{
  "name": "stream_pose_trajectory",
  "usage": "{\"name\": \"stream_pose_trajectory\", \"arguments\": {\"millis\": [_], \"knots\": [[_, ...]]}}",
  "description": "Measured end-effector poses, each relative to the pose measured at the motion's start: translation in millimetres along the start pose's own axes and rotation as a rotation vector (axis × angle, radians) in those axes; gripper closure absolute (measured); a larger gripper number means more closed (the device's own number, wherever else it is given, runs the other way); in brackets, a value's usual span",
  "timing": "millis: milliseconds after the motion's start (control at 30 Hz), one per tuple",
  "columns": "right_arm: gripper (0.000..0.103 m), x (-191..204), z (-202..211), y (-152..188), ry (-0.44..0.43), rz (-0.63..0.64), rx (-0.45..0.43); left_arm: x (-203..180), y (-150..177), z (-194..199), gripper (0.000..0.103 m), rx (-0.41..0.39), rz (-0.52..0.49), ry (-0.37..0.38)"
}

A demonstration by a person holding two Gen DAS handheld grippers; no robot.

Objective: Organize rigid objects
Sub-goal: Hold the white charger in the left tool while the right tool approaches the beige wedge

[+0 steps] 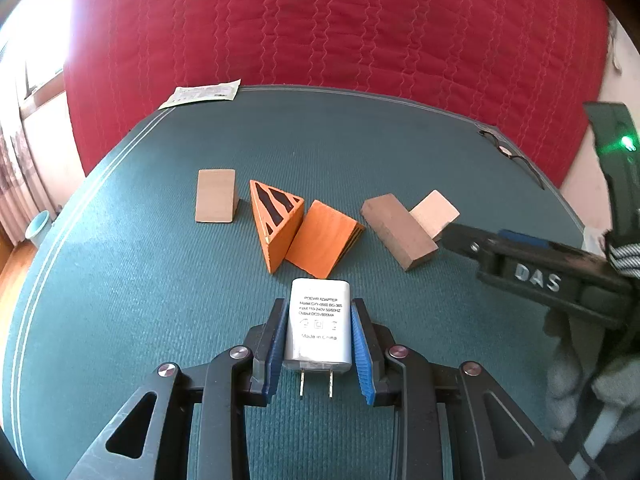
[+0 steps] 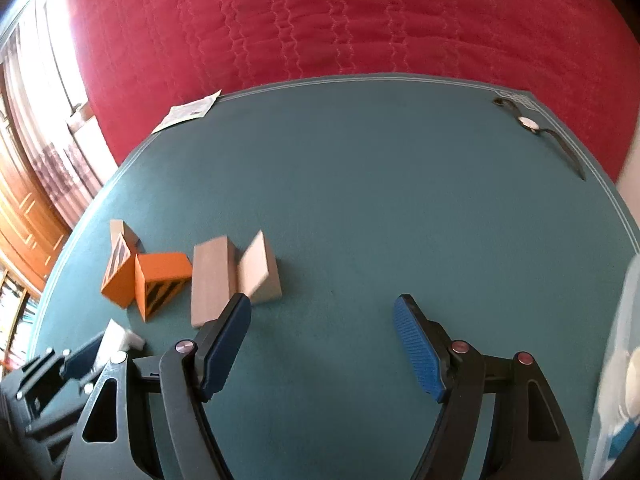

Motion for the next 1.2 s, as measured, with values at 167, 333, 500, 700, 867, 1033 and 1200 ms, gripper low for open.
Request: {"name": "stream_pose_trajectory", "arguments": {"millis": [167,333,500,700,867,1033,1200], "knots": [[0.028,1,-5,-5,0.024,0.034,-0.014,-1,1,0,0.071,-0.001,0.002,0.003],[0.028,-8,-4,-7,0.080,0.053,-0.033,-2,1,0,0.071,-0.001,0.003,0.003],[0.028,-27,-6,-18,0.157,0.028,-0.052,-3,1,0,0.071,-0.001,0.004,0.002],[0.028,-7,0,-11,0.039,-0.003,-0.020,-4,2,-1,0.071,0.000,0.002,-0.001],[0.034,18,-10,-11,0.005,0.017,-0.009,-4,1,-1,0.071,0.000,0.002,-0.002],[0.042,28,-20,-20,0.004,0.016,-0.021,-3,1,-1,0.071,0.000,0.003,-0.001],[0.046,34,-23,-23,-0.001,0.017,-0.020,-5,1,-1,0.071,0.000,0.003,-0.002]]}}
Point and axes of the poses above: each gripper's, at about its wrist camera, not at the fingertips, and z roughly against the way its jaws point, x to its left, y to its underside, the point moved 10 cm from there along -z, roughly the way its jaws point, and after that the axes turned 12 degrees about -z, right-handed, at the moved point
